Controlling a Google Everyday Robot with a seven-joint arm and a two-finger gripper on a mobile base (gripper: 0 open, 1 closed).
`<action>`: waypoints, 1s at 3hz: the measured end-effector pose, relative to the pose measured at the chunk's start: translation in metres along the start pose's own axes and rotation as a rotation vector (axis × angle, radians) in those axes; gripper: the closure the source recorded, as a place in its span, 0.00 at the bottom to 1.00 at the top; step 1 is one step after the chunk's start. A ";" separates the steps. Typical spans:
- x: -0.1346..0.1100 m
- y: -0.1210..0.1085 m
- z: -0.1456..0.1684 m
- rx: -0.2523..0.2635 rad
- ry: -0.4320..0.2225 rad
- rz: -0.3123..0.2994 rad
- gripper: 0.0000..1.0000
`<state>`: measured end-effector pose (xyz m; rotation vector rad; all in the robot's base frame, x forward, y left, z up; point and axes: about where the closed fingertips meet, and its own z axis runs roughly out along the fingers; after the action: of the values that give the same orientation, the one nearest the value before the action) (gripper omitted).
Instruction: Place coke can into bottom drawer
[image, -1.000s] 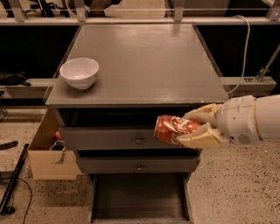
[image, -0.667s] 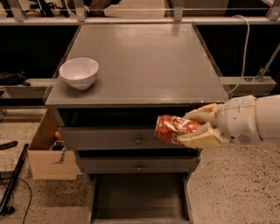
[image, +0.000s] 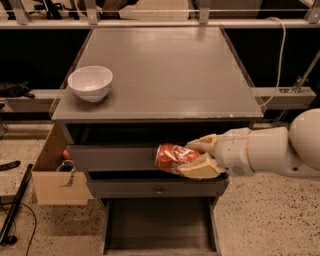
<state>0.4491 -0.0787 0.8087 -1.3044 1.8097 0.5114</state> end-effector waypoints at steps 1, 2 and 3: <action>0.033 0.019 0.050 -0.022 0.000 0.050 1.00; 0.058 0.045 0.079 -0.044 -0.007 0.078 1.00; 0.090 0.072 0.098 -0.055 -0.024 0.117 1.00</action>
Offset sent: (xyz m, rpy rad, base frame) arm -0.0482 0.0542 -0.1517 0.0679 0.1143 -0.0114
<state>0.4101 -0.0324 0.6701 -1.2288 1.8714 0.6424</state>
